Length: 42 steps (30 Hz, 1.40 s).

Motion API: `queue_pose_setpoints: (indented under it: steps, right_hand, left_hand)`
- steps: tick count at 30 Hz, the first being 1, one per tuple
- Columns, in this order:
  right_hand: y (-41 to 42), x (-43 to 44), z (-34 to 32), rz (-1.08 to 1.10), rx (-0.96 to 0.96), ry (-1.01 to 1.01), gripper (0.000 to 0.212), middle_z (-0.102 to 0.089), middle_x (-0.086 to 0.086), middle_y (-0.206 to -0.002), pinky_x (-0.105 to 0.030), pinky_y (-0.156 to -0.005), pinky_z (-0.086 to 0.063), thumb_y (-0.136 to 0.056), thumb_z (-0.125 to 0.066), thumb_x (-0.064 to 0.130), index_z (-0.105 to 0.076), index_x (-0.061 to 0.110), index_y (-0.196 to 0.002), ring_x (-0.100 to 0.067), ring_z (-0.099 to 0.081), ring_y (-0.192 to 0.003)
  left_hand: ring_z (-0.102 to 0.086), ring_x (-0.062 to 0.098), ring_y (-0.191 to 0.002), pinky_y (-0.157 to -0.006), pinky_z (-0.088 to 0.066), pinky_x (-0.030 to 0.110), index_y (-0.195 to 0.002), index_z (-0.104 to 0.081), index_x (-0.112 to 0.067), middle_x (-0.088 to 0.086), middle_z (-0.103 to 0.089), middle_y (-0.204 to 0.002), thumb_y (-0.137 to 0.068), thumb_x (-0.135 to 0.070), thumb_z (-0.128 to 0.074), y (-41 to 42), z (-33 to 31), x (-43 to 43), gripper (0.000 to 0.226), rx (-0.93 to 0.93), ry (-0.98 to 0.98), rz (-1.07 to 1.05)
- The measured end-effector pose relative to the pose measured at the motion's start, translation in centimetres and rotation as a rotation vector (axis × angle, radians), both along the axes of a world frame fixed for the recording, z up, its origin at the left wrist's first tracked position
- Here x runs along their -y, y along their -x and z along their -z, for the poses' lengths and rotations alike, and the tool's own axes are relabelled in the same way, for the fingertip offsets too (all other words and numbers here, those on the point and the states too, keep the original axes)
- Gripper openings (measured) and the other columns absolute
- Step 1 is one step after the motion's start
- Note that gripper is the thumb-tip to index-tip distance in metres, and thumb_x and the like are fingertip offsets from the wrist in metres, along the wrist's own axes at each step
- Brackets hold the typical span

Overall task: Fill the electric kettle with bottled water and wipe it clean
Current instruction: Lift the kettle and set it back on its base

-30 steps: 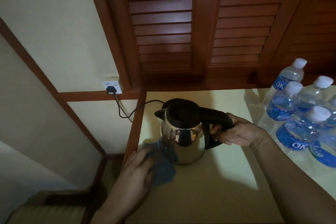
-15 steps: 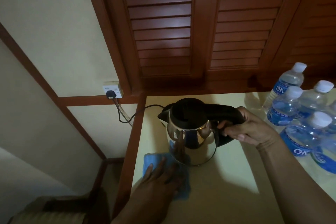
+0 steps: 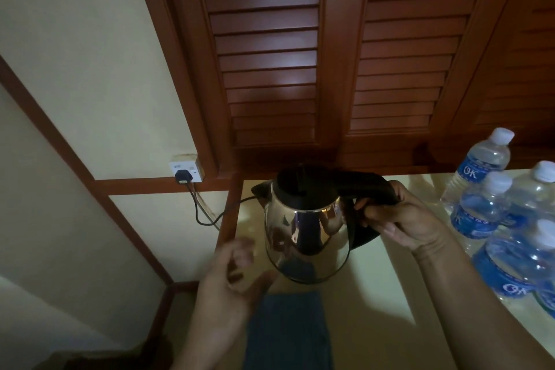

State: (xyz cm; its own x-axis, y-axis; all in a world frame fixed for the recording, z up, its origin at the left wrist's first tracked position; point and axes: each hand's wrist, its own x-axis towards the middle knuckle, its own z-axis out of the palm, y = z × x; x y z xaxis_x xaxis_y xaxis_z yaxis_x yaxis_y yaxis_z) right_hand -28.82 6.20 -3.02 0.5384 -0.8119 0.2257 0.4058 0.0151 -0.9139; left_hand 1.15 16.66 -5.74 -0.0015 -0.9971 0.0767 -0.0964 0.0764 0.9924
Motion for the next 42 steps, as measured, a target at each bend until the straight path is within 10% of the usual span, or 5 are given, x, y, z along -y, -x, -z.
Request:
queue_pose_setpoints:
  steps: [5,16,21,29,42]
  right_hand:
    - [-0.8,1.8,0.1,0.032,0.059,-0.018,0.023,-0.057,0.002,-0.044,-0.022,-0.060,-0.054,-0.071,-0.089,0.018,-0.079,0.003,-0.086,-0.004,-0.051,-0.037]
    - [-0.6,9.3,1.3,-0.090,0.020,-0.013,0.015,-0.059,0.004,-0.046,-0.023,-0.062,-0.051,-0.075,-0.082,0.012,-0.078,0.003,-0.087,-0.005,-0.054,-0.039]
    - [-0.4,11.9,2.7,-0.246,0.034,-0.082,0.047,-0.062,-0.002,-0.050,-0.034,-0.072,-0.054,-0.079,-0.076,0.004,-0.051,-0.031,-0.097,-0.010,-0.057,-0.042]
    - [0.0,12.9,3.9,-0.346,0.045,-0.085,0.003,-0.065,0.002,-0.055,-0.036,-0.076,-0.050,-0.083,-0.077,0.011,-0.075,0.010,-0.084,-0.011,-0.059,-0.047]
    - [0.6,12.8,4.0,-0.325,-0.096,-0.121,0.014,-0.056,0.007,-0.050,-0.038,-0.072,-0.042,-0.075,-0.081,0.014,-0.067,0.015,-0.072,-0.008,-0.052,-0.044]
  left_hand:
    - [-0.047,0.018,-0.137,-0.100,-0.053,0.051,-0.138,-0.044,-0.057,-0.012,-0.040,-0.153,-0.049,-0.033,-0.098,-1.1,-2.2,6.2,0.107,0.023,-0.043,0.282]
    - [-0.059,0.008,-0.123,-0.095,-0.057,0.039,-0.140,-0.044,-0.047,-0.015,-0.063,-0.130,-0.054,-0.015,-0.094,0.0,-2.2,13.8,0.104,0.125,0.017,0.258]
    - [-0.058,0.009,-0.125,-0.092,-0.058,0.037,-0.140,-0.044,-0.045,-0.020,-0.060,-0.134,-0.050,-0.018,-0.093,0.0,-1.0,15.0,0.106,0.101,-0.013,0.235]
    - [-0.051,0.009,-0.131,-0.103,-0.052,0.043,-0.140,-0.042,-0.047,-0.029,-0.054,-0.134,-0.057,-0.005,-0.093,0.3,-0.1,15.5,0.106,0.192,0.029,0.212]
    - [-0.046,0.008,-0.134,-0.105,-0.050,0.048,-0.141,-0.034,-0.050,-0.035,-0.047,-0.133,-0.056,-0.015,-0.096,0.1,0.7,15.4,0.111,0.280,0.055,0.225]
